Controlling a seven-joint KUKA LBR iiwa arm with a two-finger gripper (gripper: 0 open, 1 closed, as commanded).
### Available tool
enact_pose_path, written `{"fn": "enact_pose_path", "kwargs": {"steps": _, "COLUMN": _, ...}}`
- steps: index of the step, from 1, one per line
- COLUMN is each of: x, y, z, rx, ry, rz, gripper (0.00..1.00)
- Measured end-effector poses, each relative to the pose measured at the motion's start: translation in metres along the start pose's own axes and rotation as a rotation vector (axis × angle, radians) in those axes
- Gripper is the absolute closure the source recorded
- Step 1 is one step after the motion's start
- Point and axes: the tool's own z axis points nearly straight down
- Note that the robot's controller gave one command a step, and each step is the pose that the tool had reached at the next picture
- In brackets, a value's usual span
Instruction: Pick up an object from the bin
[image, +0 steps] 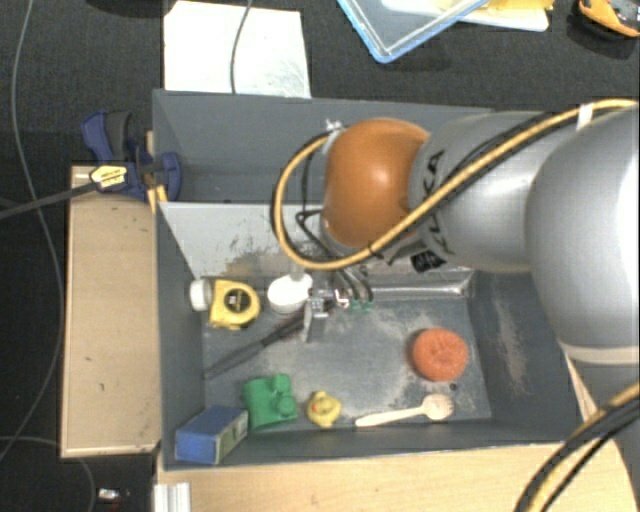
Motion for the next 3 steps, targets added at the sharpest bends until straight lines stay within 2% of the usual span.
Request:
{"fn": "enact_pose_path", "kwargs": {"steps": 1, "x": -0.012, "y": -0.012, "z": 0.052, "rx": -0.004, "ry": -0.033, "rz": -0.157, "gripper": 0.0}}
{"fn": "enact_pose_path", "kwargs": {"steps": 2, "x": -0.004, "y": -0.01, "z": 0.033, "rx": -0.002, "ry": -0.014, "rz": -0.155, "gripper": 1.0}}
{"fn": "enact_pose_path", "kwargs": {"steps": 3, "x": -0.003, "y": -0.01, "z": 0.033, "rx": -0.002, "ry": -0.014, "rz": -0.154, "gripper": 1.0}}
